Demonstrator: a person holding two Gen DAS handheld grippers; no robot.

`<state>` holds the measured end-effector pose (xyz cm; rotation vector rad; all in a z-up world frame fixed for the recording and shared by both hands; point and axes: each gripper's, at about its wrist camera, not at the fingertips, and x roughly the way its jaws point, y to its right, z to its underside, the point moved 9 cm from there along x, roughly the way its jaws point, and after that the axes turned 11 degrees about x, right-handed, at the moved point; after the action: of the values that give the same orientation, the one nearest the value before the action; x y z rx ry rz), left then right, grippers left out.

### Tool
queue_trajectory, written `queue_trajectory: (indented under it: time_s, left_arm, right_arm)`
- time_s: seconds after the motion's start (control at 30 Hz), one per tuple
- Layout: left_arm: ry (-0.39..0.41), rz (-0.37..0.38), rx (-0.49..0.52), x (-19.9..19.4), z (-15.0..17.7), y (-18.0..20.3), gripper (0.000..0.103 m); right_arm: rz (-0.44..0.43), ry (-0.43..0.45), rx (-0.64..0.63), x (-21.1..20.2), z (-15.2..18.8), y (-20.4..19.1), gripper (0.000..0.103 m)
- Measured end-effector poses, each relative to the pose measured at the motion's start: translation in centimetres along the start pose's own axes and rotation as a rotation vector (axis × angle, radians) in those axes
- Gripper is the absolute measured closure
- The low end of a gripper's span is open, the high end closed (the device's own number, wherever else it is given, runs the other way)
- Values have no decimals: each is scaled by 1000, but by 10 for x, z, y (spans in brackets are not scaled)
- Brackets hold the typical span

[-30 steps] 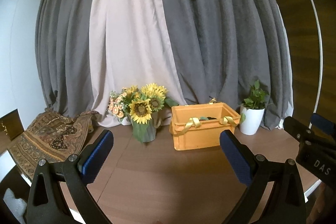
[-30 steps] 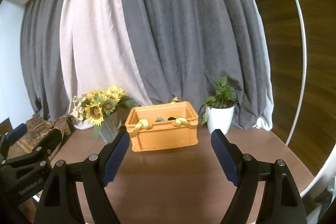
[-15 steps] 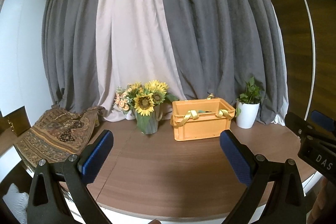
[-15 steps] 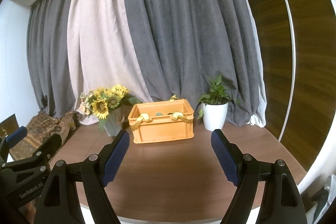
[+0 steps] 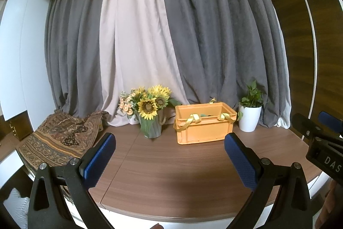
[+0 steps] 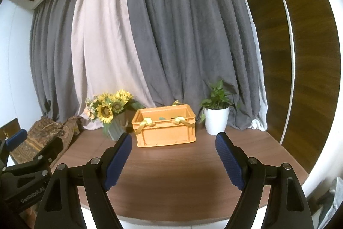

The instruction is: Organize soft objects

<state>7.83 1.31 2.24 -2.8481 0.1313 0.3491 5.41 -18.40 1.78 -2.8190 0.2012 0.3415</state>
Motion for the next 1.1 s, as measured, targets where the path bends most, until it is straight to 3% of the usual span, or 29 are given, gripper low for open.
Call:
queue_trajectory:
  time_s: [1.1]
  left_arm:
    - [6,14,10,-13,-3,9,0]
  right_arm:
    - [9,14,4,-14,-1,6,22]
